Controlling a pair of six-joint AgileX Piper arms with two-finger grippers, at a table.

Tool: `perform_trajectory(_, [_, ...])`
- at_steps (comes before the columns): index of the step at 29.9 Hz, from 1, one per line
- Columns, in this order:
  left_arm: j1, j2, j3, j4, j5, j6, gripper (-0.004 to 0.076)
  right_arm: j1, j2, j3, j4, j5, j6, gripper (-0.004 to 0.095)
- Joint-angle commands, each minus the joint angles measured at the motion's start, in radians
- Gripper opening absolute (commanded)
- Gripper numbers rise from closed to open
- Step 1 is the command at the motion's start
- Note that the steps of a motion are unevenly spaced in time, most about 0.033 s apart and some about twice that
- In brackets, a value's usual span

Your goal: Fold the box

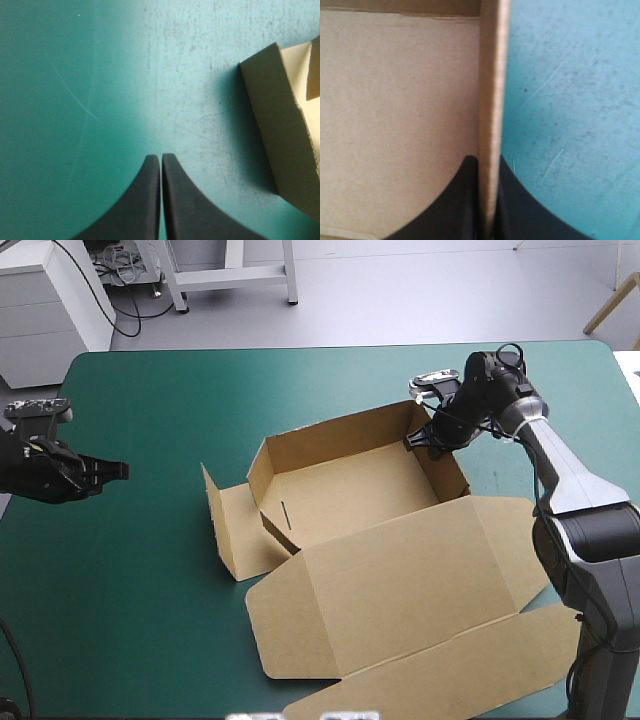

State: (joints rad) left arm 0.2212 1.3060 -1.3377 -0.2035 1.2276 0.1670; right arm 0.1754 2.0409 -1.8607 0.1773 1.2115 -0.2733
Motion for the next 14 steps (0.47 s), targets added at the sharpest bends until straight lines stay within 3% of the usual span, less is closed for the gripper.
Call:
perform_trajectory(1, [-0.001,-0.022,-0.031,-0.024,-0.024,-0.001,-0.0003,0.0,-0.05,-0.024,0.013,-0.008,0.003,-0.0014])
perform_trajectory(3, [-0.001,-0.015,-0.031,-0.007,-0.028,-0.001,0.0005,0.0,-0.056,-0.024,0.013,-0.008,0.023,-0.0014])
perform_trajectory(6, [-0.001,0.0,-0.031,-0.003,-0.024,-0.001,0.0078,0.0,-0.078,-0.024,0.013,-0.008,0.027,-0.0014])
perform_trajectory(14, [-0.001,0.035,-0.031,-0.056,-0.017,-0.001,0.0581,-0.039,-0.179,-0.025,0.054,-0.008,0.027,-0.0014])
